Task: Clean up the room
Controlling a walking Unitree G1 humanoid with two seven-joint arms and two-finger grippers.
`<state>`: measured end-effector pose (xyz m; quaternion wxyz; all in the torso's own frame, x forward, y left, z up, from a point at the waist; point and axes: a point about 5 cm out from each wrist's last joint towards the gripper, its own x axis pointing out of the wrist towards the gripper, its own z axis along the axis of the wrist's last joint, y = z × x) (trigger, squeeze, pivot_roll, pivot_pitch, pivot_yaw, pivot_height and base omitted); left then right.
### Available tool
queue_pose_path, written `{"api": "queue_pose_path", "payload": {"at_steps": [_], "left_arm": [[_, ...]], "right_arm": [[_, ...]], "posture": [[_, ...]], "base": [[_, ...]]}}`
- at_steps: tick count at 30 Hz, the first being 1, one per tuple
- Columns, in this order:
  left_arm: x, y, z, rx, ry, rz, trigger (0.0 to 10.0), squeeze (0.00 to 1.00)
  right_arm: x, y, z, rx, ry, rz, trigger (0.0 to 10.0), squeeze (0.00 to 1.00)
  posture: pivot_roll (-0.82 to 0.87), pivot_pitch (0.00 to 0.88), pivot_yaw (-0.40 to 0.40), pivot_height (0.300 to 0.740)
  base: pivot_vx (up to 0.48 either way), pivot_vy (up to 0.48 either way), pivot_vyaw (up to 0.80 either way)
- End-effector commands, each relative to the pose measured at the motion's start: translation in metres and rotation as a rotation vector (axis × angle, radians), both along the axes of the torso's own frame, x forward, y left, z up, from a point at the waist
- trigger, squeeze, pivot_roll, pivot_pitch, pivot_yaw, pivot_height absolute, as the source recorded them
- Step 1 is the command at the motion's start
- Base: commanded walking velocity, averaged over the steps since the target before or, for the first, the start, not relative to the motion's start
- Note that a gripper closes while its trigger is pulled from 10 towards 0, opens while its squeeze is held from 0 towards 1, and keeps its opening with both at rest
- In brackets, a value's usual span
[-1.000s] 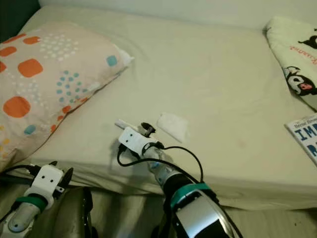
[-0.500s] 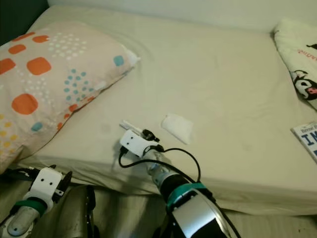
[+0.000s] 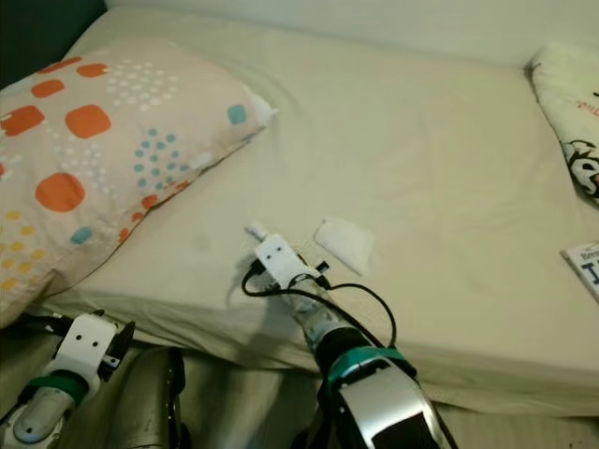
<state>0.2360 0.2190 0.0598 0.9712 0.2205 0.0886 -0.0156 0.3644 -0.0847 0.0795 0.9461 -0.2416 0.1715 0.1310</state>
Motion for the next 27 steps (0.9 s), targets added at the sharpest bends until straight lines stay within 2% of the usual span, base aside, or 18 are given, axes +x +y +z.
{"api": "queue_pose_path", "payload": {"at_steps": [1,2,3,5,6,8,10,11,12,14,16,19,20,22,23,24,26,27], "left_arm": [[-0.004,-0.002,-0.007,0.000,0.036,-0.004,10.0,0.00],[-0.004,-0.002,-0.007,0.000,0.036,-0.004,10.0,0.00],[-0.002,-0.002,-0.006,0.001,0.029,-0.007,10.0,0.00],[-0.002,-0.002,-0.006,0.001,0.029,-0.007,10.0,0.00],[0.002,-0.004,-0.001,0.008,0.013,-0.022,10.0,0.00],[0.010,-0.008,0.009,0.014,-0.025,-0.052,10.0,0.00],[0.010,-0.008,0.009,0.014,-0.025,-0.052,10.0,0.00],[0.015,-0.011,0.014,0.012,-0.044,-0.071,10.0,0.00],[0.022,-0.017,0.022,0.004,-0.070,-0.104,10.0,0.00],[0.031,-0.026,0.034,-0.011,-0.105,-0.151,10.0,0.00],[0.034,-0.029,0.037,-0.017,-0.114,-0.164,10.0,0.00],[0.041,-0.038,0.049,-0.123,-0.123,-0.211,10.0,0.00],[0.041,-0.038,0.049,-0.123,-0.123,-0.211,10.0,0.00],[0.043,-0.054,0.067,-0.287,-0.110,-0.340,10.0,0.00],[0.043,-0.054,0.067,-0.287,-0.110,-0.340,10.0,0.00],[0.041,-0.065,0.079,-0.413,-0.098,-0.433,10.0,0.00],[0.041,-0.065,0.079,-0.413,-0.098,-0.433,10.0,0.00],[0.037,-0.076,0.094,-0.523,-0.105,-0.532,10.0,0.00]], "right_arm": [[-0.010,-0.006,-0.017,0.145,0.087,-0.040,0.0,0.00],[-0.010,-0.006,-0.017,0.145,0.087,-0.040,0.0,0.00],[-0.008,-0.001,-0.011,0.275,0.065,-0.030,0.0,0.00],[-0.008,-0.001,-0.011,0.275,0.065,-0.030,0.0,0.00],[-0.009,0.002,-0.004,0.470,0.021,-0.020,0.0,0.00],[-0.018,-0.008,0.006,0.747,-0.099,-0.040,0.0,0.00],[-0.018,-0.008,0.006,0.747,-0.099,-0.040,0.0,0.00],[-0.025,-0.014,0.010,0.822,-0.150,-0.056,0.0,0.00],[-0.035,-0.018,0.016,0.853,-0.200,-0.054,10.0,0.00],[-0.050,-0.017,0.026,0.876,-0.245,-0.004,10.0,0.00],[-0.055,-0.014,0.028,0.877,-0.249,0.028,10.0,0.00],[-0.068,-0.001,0.031,0.872,-0.223,0.173,10.0,0.00],[-0.068,-0.001,0.031,0.872,-0.223,0.173,10.0,0.00],[-0.081,0.008,0.035,0.898,-0.206,0.310,10.0,0.00],[-0.081,0.008,0.035,0.898,-0.206,0.310,10.0,0.00],[-0.083,0.012,0.039,0.920,-0.212,0.352,10.0,0.00],[-0.083,0.012,0.039,0.920,-0.212,0.352,10.0,0.00],[-0.085,0.016,0.045,0.944,-0.216,0.387,10.0,0.00]], "posture": [[0.31,0.193,-0.052,0.520],[0.31,0.193,-0.052,0.520],[0.31,0.193,-0.052,0.520],[0.31,0.193,-0.052,0.520],[0.30,0.186,-0.050,0.520],[0.28,0.177,-0.045,0.520],[0.28,0.177,-0.045,0.520],[0.26,0.173,-0.039,0.520],[0.24,0.163,-0.030,0.520],[0.23,0.156,-0.023,0.520],[0.22,0.153,-0.019,0.520],[0.20,0.146,-0.012,0.520],[0.20,0.146,-0.012,0.520],[0.19,0.139,-0.005,0.520],[0.19,0.139,-0.005,0.520],[0.18,0.127,0.000,0.520],[0.18,0.127,0.000,0.520],[0.18,0.127,0.000,0.520]], "base": [[0.000,0.000,0.00],[0.000,0.000,0.00],[0.000,0.000,0.00],[0.000,0.000,0.00],[0.000,0.000,0.00],[0.000,0.000,0.00],[0.000,0.000,0.00],[0.000,0.000,0.00],[0.000,0.000,0.00],[0.000,0.000,0.00],[0.000,0.000,0.00],[0.000,0.000,0.00],[0.000,0.000,0.00],[0.000,0.000,0.00],[0.000,0.000,0.00],[0.000,0.000,0.00],[0.000,0.000,0.00],[0.000,0.000,0.00]]}}
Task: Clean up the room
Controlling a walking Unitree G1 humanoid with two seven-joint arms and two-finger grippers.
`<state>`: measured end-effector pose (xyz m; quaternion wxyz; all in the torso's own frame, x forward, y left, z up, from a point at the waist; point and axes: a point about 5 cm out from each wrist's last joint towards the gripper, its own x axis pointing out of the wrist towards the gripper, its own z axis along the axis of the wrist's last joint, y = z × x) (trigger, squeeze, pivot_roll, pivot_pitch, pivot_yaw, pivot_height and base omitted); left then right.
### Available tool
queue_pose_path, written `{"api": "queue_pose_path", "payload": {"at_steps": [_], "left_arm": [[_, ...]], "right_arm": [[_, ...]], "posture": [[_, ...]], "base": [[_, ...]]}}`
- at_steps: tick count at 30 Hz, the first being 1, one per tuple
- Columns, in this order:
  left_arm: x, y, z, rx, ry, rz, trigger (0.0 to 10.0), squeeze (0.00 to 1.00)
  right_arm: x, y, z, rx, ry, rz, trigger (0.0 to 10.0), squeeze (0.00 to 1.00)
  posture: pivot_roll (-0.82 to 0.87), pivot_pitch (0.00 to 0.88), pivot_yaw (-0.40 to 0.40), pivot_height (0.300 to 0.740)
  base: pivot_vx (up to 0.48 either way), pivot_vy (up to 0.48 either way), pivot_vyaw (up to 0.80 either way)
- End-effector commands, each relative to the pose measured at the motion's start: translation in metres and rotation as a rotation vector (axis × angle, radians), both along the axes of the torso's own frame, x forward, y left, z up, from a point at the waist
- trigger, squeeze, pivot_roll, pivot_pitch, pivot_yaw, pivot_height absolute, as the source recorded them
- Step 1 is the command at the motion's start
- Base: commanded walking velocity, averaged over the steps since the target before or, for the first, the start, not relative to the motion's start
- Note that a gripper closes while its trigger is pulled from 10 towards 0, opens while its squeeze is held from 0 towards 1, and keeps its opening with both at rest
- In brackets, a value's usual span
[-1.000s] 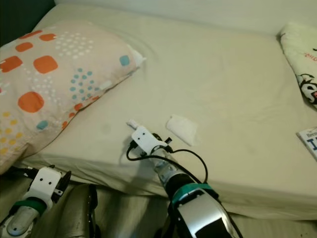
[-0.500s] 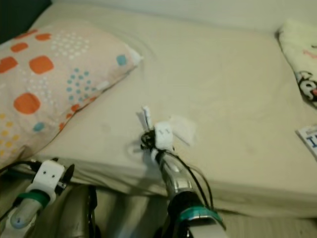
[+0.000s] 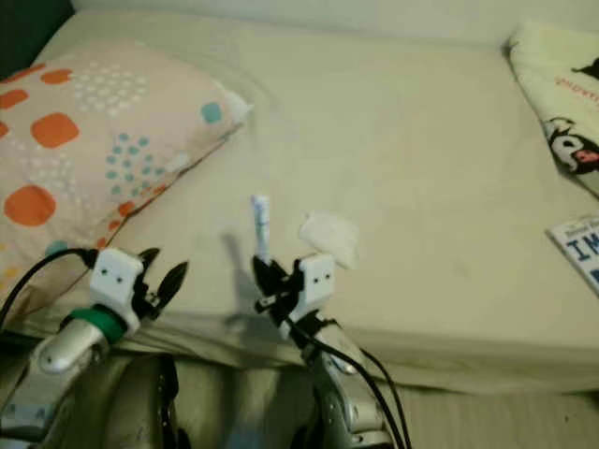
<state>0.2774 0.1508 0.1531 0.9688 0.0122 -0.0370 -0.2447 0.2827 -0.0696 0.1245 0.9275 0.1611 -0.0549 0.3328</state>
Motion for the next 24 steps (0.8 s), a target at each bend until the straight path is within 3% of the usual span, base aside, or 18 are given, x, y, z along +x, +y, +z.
{"api": "queue_pose_path", "payload": {"at_steps": [1,2,4,10,15,18,24], "left_arm": [[-0.009,-0.016,0.016,-0.139,0.010,-0.162,10.0,0.00],[-0.014,-0.021,0.031,-0.208,-0.017,-0.231,10.0,0.00],[-0.018,-0.024,0.044,-0.259,-0.042,-0.288,10.0,0.00],[-0.029,-0.021,0.059,-0.282,-0.051,-0.384,10.0,0.00],[-0.024,-0.012,0.061,-0.296,-0.035,-0.345,10.0,0.00],[-0.013,-0.005,0.057,-0.293,-0.010,-0.274,10.0,0.00],[-0.001,-0.003,0.057,-0.309,0.016,-0.266,10.0,0.00]], "right_arm": [[-0.004,0.005,0.005,0.037,-0.004,0.046,10.0,0.00],[-0.007,0.008,0.009,0.046,-0.010,0.072,10.0,0.00],[-0.011,0.011,0.014,0.049,-0.011,0.098,10.0,0.00],[-0.012,0.008,0.016,0.050,-0.006,0.098,10.0,0.00],[-0.017,0.008,0.023,0.072,-0.026,0.161,10.0,0.00],[-0.025,0.012,0.038,0.110,-0.060,0.257,10.0,0.00],[-0.039,0.023,0.047,0.093,-0.088,0.423,10.0,0.00]], "posture": [[0.18,0.119,0.001,0.520],[0.18,0.115,0.001,0.520],[0.18,0.115,0.001,0.520],[0.18,0.115,0.001,0.520],[0.20,0.108,-0.002,0.520],[0.19,0.111,-0.004,0.520],[0.19,0.111,-0.006,0.520]], "base": [[0.000,0.000,0.00],[0.000,0.000,0.00],[0.000,0.000,0.00],[0.000,0.000,0.00],[0.000,0.000,0.00],[0.000,0.000,0.00],[0.000,0.000,0.00]]}}
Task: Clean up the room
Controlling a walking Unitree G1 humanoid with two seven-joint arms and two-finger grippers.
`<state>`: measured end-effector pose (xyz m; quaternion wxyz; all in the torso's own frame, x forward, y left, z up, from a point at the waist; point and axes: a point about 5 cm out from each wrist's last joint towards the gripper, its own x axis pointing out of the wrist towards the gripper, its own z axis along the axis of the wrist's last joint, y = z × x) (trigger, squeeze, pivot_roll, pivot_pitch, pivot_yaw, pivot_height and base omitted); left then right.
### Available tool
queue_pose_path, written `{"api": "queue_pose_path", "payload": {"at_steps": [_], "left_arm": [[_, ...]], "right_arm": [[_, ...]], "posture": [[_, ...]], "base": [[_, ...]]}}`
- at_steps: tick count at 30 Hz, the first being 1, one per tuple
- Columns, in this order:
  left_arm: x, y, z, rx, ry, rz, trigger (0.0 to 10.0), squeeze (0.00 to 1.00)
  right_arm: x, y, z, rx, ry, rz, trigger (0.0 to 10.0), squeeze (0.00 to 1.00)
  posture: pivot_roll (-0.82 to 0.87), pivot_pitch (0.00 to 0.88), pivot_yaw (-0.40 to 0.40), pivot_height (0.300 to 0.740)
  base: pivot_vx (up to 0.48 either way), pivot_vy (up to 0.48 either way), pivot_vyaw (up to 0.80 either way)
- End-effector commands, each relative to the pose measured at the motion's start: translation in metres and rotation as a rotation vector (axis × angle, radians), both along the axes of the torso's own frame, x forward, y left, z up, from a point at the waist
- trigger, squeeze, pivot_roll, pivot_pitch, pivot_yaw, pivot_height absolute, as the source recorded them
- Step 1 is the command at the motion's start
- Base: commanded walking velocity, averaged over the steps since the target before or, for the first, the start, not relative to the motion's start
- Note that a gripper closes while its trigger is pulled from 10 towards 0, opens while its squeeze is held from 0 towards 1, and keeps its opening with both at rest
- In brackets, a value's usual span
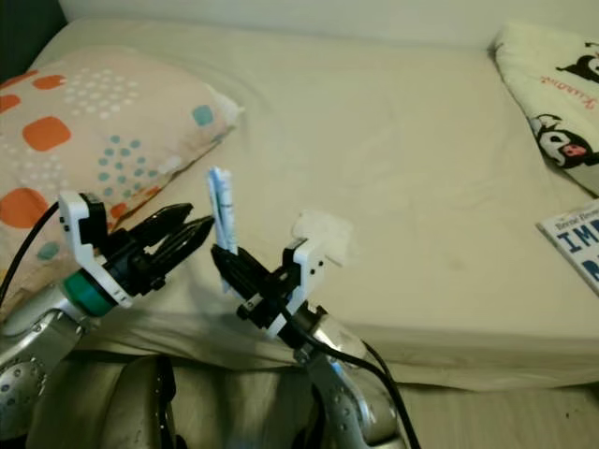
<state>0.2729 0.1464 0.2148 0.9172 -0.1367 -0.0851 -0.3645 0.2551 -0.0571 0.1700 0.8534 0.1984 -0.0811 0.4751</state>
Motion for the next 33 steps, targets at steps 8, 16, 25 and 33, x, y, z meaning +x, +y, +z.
{"api": "queue_pose_path", "payload": {"at_steps": [8,16,25,33], "left_arm": [[0.004,-0.008,0.001,-0.017,0.043,-0.098,10.0,0.00],[-0.015,-0.012,0.004,-0.071,0.049,-0.208,10.0,0.00],[-0.029,-0.001,0.017,-0.067,0.014,-0.165,10.0,0.00],[-0.028,-0.008,0.006,0.227,0.011,-0.189,10.0,0.00]], "right_arm": [[-0.019,0.017,-0.006,-0.071,-0.015,0.171,10.0,0.00],[0.004,0.004,-0.006,-0.004,0.062,0.001,10.0,0.00],[0.038,-0.041,-0.008,0.033,0.110,-0.241,10.0,0.00],[0.026,-0.013,-0.003,-0.247,-0.113,-0.073,10.0,0.00]], "posture": [[0.19,0.111,-0.002,0.520],[0.19,0.114,0.004,0.520],[0.21,0.120,-0.002,0.520],[0.21,0.120,-0.001,0.520]], "base": [[0.000,0.000,0.00],[0.000,0.000,0.00],[0.000,0.000,0.00],[0.000,0.000,0.00]]}}
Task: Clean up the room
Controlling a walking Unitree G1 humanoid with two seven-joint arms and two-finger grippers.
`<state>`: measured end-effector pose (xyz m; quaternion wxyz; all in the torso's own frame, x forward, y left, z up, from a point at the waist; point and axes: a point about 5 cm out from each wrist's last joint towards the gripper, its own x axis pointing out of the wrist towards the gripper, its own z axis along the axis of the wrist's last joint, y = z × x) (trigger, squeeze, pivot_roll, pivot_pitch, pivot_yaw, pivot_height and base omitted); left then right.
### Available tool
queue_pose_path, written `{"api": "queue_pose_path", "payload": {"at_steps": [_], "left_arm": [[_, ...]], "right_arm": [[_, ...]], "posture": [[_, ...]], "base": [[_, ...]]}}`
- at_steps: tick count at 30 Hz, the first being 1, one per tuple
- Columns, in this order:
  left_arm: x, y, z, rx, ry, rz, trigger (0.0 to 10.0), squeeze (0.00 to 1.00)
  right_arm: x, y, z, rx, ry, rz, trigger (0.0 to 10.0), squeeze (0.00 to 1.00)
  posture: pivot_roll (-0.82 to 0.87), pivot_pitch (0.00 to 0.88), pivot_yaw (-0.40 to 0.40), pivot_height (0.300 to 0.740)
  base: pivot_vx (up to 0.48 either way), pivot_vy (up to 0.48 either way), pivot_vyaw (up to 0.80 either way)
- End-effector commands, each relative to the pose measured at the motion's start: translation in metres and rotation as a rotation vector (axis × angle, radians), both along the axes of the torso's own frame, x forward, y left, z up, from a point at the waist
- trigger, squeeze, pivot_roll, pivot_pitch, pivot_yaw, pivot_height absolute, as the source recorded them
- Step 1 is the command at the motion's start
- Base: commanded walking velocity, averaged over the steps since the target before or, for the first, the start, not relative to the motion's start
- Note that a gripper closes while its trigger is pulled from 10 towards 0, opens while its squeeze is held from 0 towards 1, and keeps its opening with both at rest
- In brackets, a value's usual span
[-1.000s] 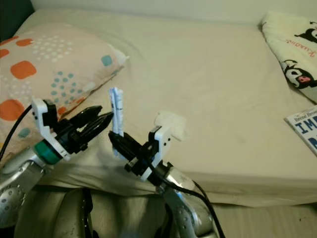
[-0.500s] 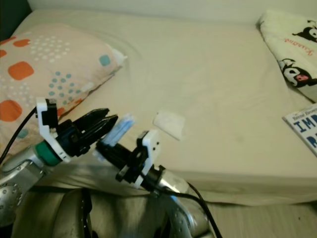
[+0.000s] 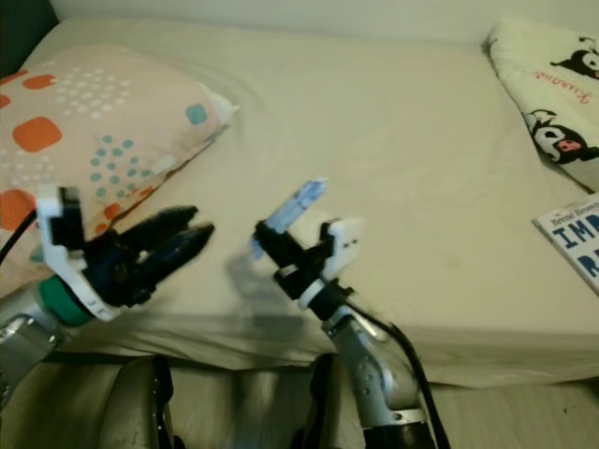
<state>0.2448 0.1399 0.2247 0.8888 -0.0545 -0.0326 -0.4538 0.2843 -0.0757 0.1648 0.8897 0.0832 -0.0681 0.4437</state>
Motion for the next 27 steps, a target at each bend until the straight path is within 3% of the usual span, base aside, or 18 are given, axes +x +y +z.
{"api": "queue_pose_path", "payload": {"at_steps": [1,2,9,10,12,13,14,15,17,23,25,26,27], "left_arm": [[0.002,-0.001,-0.005,0.066,-0.003,0.001,10.0,0.00],[0.007,0.003,-0.008,0.109,-0.003,0.027,10.0,0.00],[0.015,0.007,-0.014,0.186,-0.001,0.053,10.0,0.00],[0.016,0.008,-0.015,0.192,0.000,0.058,7.5,0.00],[0.017,0.008,-0.015,0.200,-0.002,0.060,7.5,0.00],[0.018,0.008,-0.016,0.206,-0.006,0.059,5.9,0.00],[0.018,0.008,-0.016,0.206,-0.006,0.059,5.9,0.00],[0.021,0.006,-0.017,0.220,-0.018,0.051,4.0,0.00],[0.022,0.004,-0.018,0.226,-0.028,0.045,3.7,0.00],[0.024,-0.002,-0.016,0.218,-0.044,0.016,4.2,0.00],[0.027,-0.005,-0.015,0.217,-0.050,0.013,2.1,0.00],[0.027,-0.005,-0.015,0.217,-0.050,0.013,2.1,0.00],[0.030,-0.005,-0.016,0.218,-0.050,0.021,0.0,0.00]], "right_arm": [[-0.006,0.010,0.003,-0.081,-0.078,0.056,10.0,0.00],[-0.008,0.017,0.006,-0.126,-0.132,0.079,10.0,0.00],[-0.016,0.029,0.012,-0.133,-0.182,0.146,10.0,0.00],[-0.018,0.031,0.013,-0.129,-0.189,0.161,10.0,0.00],[-0.020,0.033,0.014,-0.130,-0.197,0.171,10.0,0.00],[-0.022,0.035,0.015,-0.133,-0.206,0.186,10.0,0.00],[-0.022,0.035,0.015,-0.133,-0.206,0.186,10.0,0.00],[-0.027,0.040,0.014,-0.140,-0.217,0.227,10.0,0.00],[-0.029,0.043,0.013,-0.144,-0.219,0.247,10.0,0.00],[-0.035,0.049,0.010,-0.159,-0.220,0.288,10.0,0.00],[-0.038,0.052,0.008,-0.170,-0.220,0.317,10.0,0.00],[-0.038,0.052,0.008,-0.170,-0.220,0.317,10.0,0.00],[-0.040,0.054,0.008,-0.168,-0.218,0.323,10.0,0.00]], "posture": [[0.21,0.121,-0.001,0.520],[0.21,0.120,0.000,0.520],[0.22,0.119,0.002,0.520],[0.22,0.120,0.003,0.520],[0.22,0.120,0.003,0.520],[0.22,0.120,0.004,0.520],[0.22,0.120,0.004,0.520],[0.21,0.123,0.006,0.520],[0.21,0.123,0.006,0.520],[0.21,0.123,0.006,0.520],[0.21,0.123,0.006,0.520],[0.21,0.123,0.006,0.520],[0.21,0.121,0.011,0.520]], "base": [[0.000,0.000,0.00],[0.000,0.000,0.00],[0.000,0.000,0.00],[0.000,0.000,0.00],[0.000,0.000,0.00],[0.000,0.000,0.00],[0.000,0.000,0.00],[0.000,0.000,0.00],[0.000,0.000,0.00],[0.000,0.000,0.00],[0.000,0.000,0.00],[0.000,0.000,0.00],[0.000,0.000,0.00]]}}
